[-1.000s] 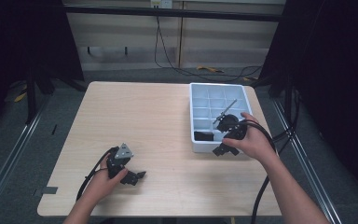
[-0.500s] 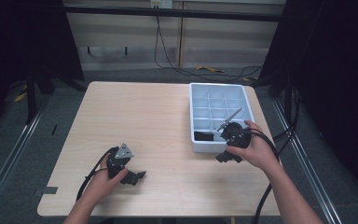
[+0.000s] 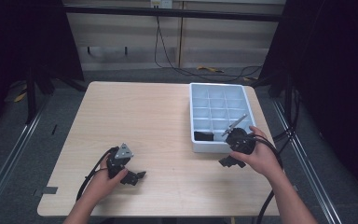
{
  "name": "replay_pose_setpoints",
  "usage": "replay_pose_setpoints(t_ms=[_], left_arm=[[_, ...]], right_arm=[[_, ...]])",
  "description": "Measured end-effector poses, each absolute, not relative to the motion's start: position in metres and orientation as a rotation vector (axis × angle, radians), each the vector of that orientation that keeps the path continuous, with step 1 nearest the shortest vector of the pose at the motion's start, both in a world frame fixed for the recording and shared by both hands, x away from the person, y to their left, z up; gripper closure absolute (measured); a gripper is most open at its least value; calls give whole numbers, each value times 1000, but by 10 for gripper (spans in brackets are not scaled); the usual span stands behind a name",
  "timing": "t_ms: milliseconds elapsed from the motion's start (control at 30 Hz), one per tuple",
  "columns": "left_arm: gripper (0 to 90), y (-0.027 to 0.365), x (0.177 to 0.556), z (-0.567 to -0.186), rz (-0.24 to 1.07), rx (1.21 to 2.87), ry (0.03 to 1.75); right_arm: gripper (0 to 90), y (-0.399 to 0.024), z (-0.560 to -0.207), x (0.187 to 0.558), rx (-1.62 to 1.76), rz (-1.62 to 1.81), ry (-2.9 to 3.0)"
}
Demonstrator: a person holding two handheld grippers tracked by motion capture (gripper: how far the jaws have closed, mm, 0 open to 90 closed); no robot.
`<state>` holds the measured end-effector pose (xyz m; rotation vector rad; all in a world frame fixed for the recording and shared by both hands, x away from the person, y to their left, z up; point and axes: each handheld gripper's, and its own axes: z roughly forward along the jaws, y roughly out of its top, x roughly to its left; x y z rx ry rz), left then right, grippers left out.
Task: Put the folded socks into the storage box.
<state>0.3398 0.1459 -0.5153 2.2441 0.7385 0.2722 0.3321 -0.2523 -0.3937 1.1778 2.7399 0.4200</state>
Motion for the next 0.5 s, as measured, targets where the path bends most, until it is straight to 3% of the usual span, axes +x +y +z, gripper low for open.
replay_pose_setpoints(t_ms=[500], left_arm=[[0, 146, 340, -515, 272, 2245, 738]], right_arm=[[237, -268, -416, 319, 1219, 448, 2706]])
